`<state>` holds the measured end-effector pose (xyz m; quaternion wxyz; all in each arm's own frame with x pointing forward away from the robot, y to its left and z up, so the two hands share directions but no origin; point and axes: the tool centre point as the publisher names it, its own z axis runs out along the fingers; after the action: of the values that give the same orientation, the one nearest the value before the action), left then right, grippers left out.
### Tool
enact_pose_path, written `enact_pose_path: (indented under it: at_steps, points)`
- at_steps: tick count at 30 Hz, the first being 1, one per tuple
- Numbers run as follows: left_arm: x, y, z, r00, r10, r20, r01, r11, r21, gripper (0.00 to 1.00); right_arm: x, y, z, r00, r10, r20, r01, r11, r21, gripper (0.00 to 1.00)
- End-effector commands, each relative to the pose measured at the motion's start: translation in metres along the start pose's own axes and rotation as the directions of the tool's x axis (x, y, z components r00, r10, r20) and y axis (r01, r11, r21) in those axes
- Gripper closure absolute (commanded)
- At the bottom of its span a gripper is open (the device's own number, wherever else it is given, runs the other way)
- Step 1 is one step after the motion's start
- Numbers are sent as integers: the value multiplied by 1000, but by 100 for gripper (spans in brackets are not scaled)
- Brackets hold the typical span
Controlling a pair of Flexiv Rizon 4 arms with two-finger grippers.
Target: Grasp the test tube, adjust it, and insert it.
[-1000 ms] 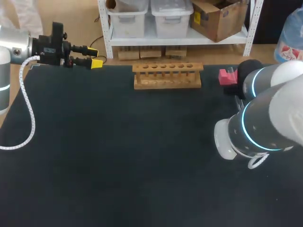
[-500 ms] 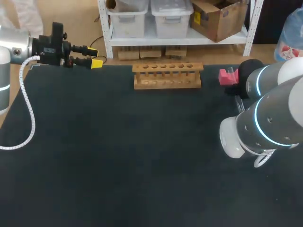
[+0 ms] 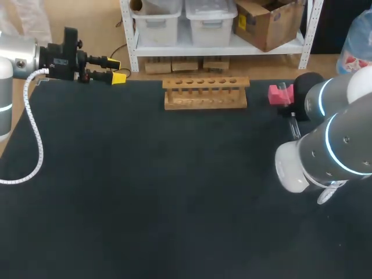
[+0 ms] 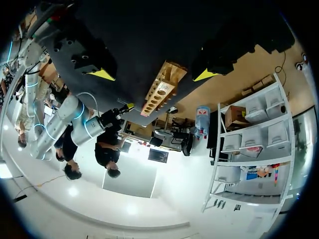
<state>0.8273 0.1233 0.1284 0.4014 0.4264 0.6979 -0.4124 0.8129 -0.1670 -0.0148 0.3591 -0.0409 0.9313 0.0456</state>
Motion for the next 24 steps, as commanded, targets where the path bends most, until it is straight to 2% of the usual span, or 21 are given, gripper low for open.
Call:
enact_pose_path:
  at_steps: [1, 3, 5, 7, 24]
  points:
    - [1, 1, 0, 1000, 3, 3, -3, 1000, 1, 0, -2, -2, -1, 1000, 0, -7, 0, 999, -44, 75]
    - [1, 1, 0, 1000, 3, 3, -3, 1000, 1, 0, -2, -2, -1, 1000, -1, -12, 0, 999, -37, 74]
    - [1, 1, 0, 1000, 3, 3, -3, 1000, 1, 0, -1, -2, -1, 1000, 1, -14, -2, 999, -32, 84]
    - [1, 1, 0, 1000, 3, 3, -3, 1000, 1, 0, -1, -2, -1, 1000, 4, -15, -4, 1000, -30, 100]
    - [1, 1, 0, 1000, 3, 3, -3, 1000, 1, 0, -6, 2, -9, 998, 59, 6, -59, 998, 29, 100]
